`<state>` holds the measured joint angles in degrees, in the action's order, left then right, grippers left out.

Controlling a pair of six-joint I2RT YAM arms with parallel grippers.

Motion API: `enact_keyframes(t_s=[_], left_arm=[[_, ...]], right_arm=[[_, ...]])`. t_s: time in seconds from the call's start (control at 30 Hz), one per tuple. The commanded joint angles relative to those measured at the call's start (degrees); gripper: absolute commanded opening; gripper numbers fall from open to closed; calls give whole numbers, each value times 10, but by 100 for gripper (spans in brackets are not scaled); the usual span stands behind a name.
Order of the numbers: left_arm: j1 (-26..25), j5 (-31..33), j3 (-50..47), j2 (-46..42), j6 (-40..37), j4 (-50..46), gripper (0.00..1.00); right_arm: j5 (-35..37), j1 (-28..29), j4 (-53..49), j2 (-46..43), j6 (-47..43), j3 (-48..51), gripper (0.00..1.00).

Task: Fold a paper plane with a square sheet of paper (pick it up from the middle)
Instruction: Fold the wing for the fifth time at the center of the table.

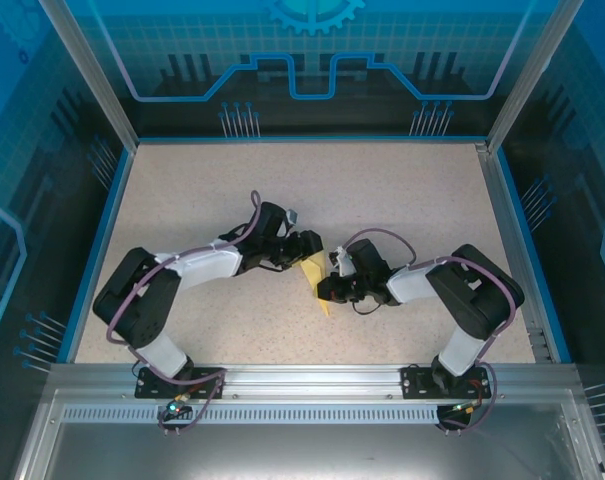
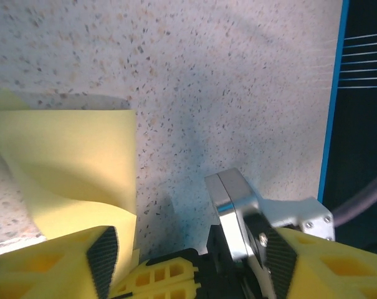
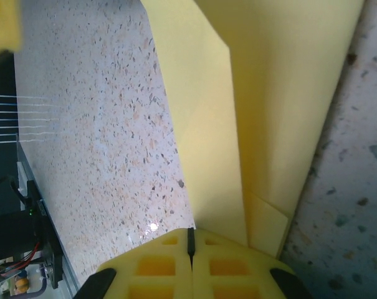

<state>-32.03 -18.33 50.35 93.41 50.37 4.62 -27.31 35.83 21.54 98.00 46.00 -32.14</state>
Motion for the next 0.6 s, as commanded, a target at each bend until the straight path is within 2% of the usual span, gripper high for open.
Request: enact_keyframes(t_s=[0.0,0.13,0.3,0.57], left_arm=[[1,41,-25,-14,-9,-26,60],[1,45,-43,-14,-2,-5,50],[0,2,-40,22,-6,30,42],[1,-8,-41,64,-9,72,41]], right_arm=[[15,-9,-94,33,-23,26,5],[11,-13,-91,36,-21,24,5],[11,-15,-86,41,-18,25,5],[6,-16,-74,54,-12,27,5]])
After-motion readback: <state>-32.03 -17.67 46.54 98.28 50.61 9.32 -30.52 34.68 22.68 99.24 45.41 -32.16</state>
